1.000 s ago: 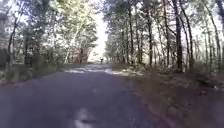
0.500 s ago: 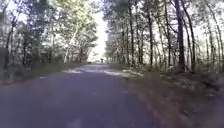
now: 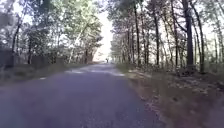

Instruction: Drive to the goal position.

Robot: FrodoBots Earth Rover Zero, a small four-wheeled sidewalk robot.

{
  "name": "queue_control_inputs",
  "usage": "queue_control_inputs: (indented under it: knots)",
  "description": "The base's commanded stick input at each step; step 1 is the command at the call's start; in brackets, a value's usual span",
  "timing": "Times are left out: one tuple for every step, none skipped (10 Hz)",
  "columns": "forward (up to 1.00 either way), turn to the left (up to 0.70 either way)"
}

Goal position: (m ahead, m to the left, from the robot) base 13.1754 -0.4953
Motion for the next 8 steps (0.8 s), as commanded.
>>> queue_control_inputs:
  knots:
    - [0.45,0.0]
    - [0.45,0.0]
    - [0.45,0.0]
    - [0.45,0.0]
    - [0.45,0.0]
    - [0.45,0.0]
    - [0.45,0.0]
    - [0.45,0.0]
